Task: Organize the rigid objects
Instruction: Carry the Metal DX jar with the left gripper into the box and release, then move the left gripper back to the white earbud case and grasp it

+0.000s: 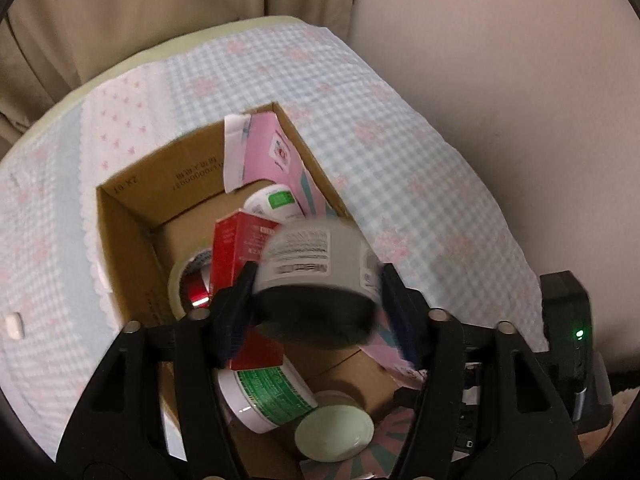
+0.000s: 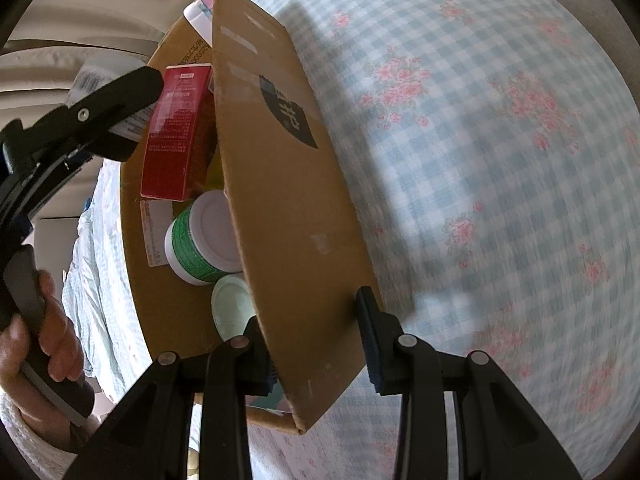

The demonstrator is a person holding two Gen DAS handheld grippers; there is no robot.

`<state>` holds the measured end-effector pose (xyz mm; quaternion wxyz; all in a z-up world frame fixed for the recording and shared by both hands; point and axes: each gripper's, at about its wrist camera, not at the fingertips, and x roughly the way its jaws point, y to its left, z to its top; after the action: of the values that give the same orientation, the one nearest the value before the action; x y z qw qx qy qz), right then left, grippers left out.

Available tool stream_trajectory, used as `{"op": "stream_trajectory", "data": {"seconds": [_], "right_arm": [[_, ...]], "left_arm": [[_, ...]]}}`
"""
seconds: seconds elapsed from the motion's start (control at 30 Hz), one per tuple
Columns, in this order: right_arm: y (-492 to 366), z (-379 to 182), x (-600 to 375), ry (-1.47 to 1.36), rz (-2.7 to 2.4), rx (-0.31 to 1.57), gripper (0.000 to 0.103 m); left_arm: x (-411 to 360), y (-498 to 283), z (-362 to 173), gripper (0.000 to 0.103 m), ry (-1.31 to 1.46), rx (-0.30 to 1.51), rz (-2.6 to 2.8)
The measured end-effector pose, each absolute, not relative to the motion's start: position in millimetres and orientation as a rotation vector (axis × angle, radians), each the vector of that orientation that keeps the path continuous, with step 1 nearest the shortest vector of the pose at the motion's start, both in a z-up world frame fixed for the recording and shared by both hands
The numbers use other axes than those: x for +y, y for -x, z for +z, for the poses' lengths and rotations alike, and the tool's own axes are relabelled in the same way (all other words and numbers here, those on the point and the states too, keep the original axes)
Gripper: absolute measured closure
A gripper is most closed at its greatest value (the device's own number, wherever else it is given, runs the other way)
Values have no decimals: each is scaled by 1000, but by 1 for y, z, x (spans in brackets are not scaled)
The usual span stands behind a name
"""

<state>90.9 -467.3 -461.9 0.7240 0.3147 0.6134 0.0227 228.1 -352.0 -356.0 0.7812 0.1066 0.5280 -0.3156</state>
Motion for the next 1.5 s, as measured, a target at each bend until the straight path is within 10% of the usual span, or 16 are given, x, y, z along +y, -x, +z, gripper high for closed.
{"op": "stream_trajectory", "data": {"seconds": [0.07,0.87,1.5], "right_arm": [[-92,-462,-467,-692,47,1356,72],[-86,-461,-471,-720,29,1338,71],[-91,-460,-465,-730,-29,1345,71]], "left_arm": [[-351,-228,-348,0,-218,1120,-680],[-284,-238,-323,0,-115,1139,-639],[-21,-323,-285,0,-183,1035,-241]]}}
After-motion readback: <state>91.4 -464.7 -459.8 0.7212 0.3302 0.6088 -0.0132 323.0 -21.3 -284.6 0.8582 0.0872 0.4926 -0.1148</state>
